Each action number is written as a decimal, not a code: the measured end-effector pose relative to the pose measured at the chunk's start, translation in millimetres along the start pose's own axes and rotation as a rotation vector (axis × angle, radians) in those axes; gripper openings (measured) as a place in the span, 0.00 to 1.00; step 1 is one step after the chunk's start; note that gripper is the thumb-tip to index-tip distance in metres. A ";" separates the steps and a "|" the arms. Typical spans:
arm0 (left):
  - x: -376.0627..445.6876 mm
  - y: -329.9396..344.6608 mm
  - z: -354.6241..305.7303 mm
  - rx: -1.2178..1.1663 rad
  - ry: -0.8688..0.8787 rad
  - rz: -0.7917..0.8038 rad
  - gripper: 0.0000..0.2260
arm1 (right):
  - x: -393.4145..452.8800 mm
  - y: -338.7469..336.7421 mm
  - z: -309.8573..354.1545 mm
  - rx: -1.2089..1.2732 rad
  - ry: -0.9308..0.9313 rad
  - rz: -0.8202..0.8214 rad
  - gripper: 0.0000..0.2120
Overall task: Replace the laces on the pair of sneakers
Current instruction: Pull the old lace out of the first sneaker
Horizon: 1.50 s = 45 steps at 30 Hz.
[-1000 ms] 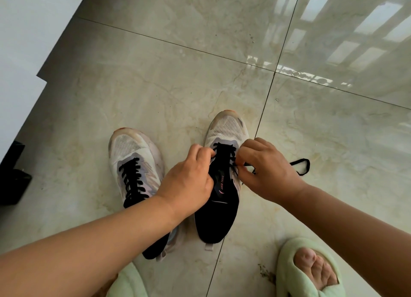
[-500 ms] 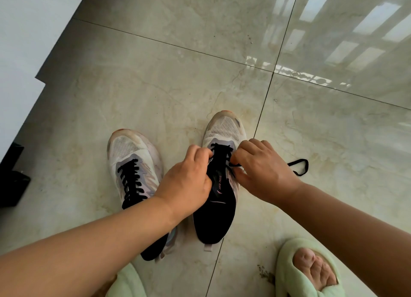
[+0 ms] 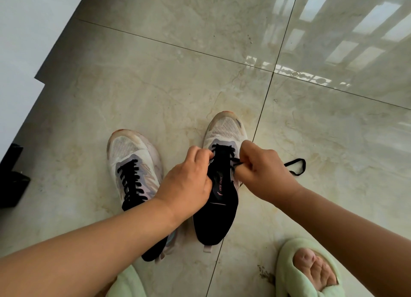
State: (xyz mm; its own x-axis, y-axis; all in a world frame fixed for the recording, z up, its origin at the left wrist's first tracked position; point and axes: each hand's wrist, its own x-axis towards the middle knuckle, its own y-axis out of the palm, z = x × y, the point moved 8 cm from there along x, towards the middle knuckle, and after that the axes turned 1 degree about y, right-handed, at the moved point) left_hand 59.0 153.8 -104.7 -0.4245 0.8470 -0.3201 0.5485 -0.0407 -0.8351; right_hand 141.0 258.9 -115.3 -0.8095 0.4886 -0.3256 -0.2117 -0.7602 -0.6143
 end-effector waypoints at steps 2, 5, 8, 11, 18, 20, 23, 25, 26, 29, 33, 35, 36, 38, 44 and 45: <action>-0.5 -0.7 -0.3 -0.003 0.000 -0.001 0.17 | -1.1 1.7 -7.0 0.074 0.080 0.001 0.09; -0.3 -0.9 -1.9 -0.007 -0.004 0.012 0.17 | -2.2 -2.6 -8.0 -0.107 0.061 -0.039 0.08; -0.4 -1.0 1.1 -0.019 -0.025 0.022 0.17 | -2.1 -20.2 -19.8 -0.332 0.095 -0.110 0.09; -1.7 -3.4 4.4 -0.064 -0.019 -0.006 0.15 | -2.8 -32.1 -36.8 -0.388 0.194 -0.134 0.03; 0.4 -15.3 18.9 -0.280 -0.104 -0.127 0.12 | -11.0 -13.0 12.0 -0.222 -0.025 -0.146 0.10; 4.7 -16.8 26.3 -0.303 -0.181 -0.155 0.06 | -12.4 -1.1 19.5 -0.237 0.000 -0.075 0.16; 9.4 -15.8 33.5 -0.373 -0.277 -0.167 0.03 | -14.0 9.8 18.0 -0.387 0.047 -0.001 0.19; 13.1 -14.7 34.7 -0.425 -0.314 -0.166 0.04 | -13.8 10.2 14.3 -0.399 0.081 0.007 0.18; 15.4 -13.8 34.3 -0.448 -0.327 -0.156 0.05 | -13.9 9.9 14.1 -0.395 0.081 0.005 0.17; 21.7 -10.9 31.7 -0.459 -0.358 -0.114 0.06 | -15.0 7.0 18.1 -0.350 0.035 -0.034 0.14; 29.2 -7.5 27.7 -0.449 -0.391 -0.069 0.07 | -20.5 0.2 17.5 -0.215 0.058 -0.119 0.12; 30.3 -2.6 28.3 -0.496 -0.408 -0.039 0.07 | -22.4 -1.6 15.0 -0.187 0.083 -0.149 0.10; 30.0 0.4 28.9 -0.539 -0.418 -0.028 0.07 | -22.9 -0.4 13.8 -0.192 0.095 -0.140 0.10; 28.4 5.7 30.9 -0.639 -0.435 -0.005 0.07 | -23.0 4.3 9.9 -0.198 0.119 -0.098 0.08; 29.6 -18.4 0.4 -0.227 0.112 -0.079 0.03 | -24.0 7.3 3.8 -0.123 0.166 -0.082 0.09; 28.4 -22.8 -5.3 -0.164 0.213 -0.090 0.03 | -24.4 6.5 3.2 -0.120 0.172 -0.094 0.09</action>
State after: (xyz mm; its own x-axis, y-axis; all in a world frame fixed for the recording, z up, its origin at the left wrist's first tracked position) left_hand 38.3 181.5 -92.4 -0.3256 0.9362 -0.1323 0.6323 0.1115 -0.7666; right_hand 157.6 240.7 -109.0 -0.6820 0.6281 -0.3746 -0.2068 -0.6570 -0.7250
